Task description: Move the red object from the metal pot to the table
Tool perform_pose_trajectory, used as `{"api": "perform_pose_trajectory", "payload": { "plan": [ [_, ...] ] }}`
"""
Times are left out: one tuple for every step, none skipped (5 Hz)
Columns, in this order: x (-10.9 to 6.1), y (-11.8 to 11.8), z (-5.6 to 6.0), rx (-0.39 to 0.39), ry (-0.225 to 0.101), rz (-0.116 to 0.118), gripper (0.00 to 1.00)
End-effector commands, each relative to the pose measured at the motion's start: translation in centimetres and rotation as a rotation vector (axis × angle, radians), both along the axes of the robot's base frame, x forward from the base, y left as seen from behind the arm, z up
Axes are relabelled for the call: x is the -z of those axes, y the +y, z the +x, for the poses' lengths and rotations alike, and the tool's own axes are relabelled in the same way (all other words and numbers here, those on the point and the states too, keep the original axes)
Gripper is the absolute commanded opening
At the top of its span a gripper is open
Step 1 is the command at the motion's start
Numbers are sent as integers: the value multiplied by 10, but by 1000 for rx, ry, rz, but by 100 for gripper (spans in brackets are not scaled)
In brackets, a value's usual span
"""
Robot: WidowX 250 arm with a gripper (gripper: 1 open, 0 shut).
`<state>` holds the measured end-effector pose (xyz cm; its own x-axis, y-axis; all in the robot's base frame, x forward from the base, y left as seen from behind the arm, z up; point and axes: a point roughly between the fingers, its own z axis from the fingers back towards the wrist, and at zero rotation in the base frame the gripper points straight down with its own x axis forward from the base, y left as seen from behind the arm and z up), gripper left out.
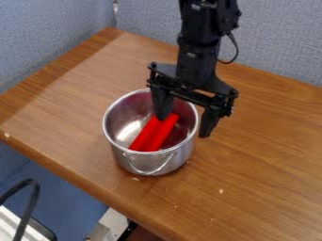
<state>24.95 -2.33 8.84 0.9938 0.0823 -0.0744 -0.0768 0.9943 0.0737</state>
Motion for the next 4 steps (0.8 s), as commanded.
{"api": "perform_pose_trajectory", "payload": {
  "plan": [
    [-11,15,-1,-54,-44,5,100],
    [-12,23,-1,-69,-54,5,100],
    [-14,30,2,-82,-56,8,100],
    [-12,39,6,-120,-55,13,100]
  ]
}}
